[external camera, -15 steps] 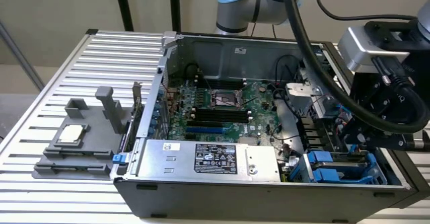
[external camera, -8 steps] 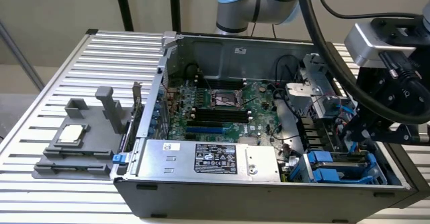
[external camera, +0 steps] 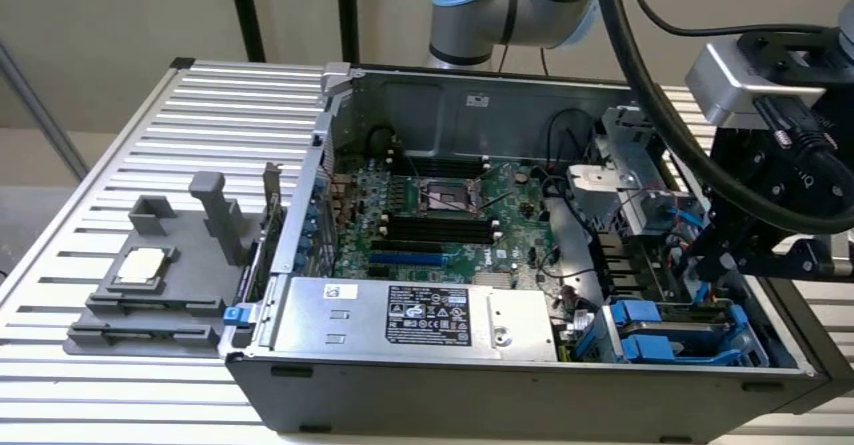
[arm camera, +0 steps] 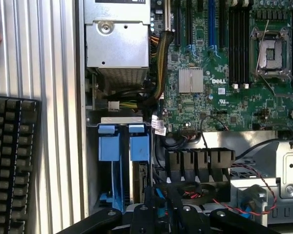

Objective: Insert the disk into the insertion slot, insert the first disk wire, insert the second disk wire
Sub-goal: 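Insert the second disk wire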

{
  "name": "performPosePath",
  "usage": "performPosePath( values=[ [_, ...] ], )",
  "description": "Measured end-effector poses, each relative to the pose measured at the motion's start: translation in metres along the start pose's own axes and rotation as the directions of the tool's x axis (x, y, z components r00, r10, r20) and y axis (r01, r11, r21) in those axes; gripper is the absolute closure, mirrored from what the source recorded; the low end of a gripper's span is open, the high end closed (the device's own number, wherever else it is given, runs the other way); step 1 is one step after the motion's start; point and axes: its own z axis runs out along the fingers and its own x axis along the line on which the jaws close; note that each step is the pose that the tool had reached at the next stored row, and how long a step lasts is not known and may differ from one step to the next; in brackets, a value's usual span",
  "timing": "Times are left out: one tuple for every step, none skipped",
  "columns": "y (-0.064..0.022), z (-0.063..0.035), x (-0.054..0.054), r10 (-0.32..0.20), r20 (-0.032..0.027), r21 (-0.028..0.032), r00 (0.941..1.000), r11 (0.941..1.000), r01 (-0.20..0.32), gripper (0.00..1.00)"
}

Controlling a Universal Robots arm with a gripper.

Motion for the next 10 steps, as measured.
performPosePath(
  values=[
    [-0.0004, 0.0008, -0.0001, 0.000, -0.0009, -0.0002, 1.0000, 1.0000, 0.000, 0.75],
    [-0.0008, 0.0018, -0.0001, 0.000, -0.0015, -0.0004, 1.0000, 1.0000, 0.000, 0.75],
    [-0.0011, 0.0027, 0.0000, 0.000, -0.0020, -0.0006, 1.0000, 1.0000, 0.000, 0.75],
    [-0.0014, 0.0038, 0.0000, 0.000, -0.0022, -0.0009, 1.0000, 1.0000, 0.000, 0.75],
    [-0.0017, 0.0049, 0.0001, 0.000, -0.0029, -0.0010, 1.0000, 1.0000, 0.000, 0.75],
    [-0.0019, 0.0059, 0.0001, 0.000, -0.0037, -0.0012, 1.0000, 1.0000, 0.000, 0.75],
    [-0.0021, 0.0066, 0.0000, 0.000, -0.0042, -0.0012, 1.0000, 1.0000, 0.000, 0.75],
    [-0.0021, 0.0071, -0.0001, 0.000, -0.0046, -0.0013, 1.0000, 1.0000, 0.000, 0.75],
    [-0.0021, 0.0072, -0.0001, 0.000, -0.0047, -0.0013, 1.0000, 1.0000, 0.000, 0.75],
    [-0.0022, 0.0072, -0.0001, 0.000, -0.0047, -0.0013, 1.0000, 1.0000, 0.000, 0.77]
  ],
)
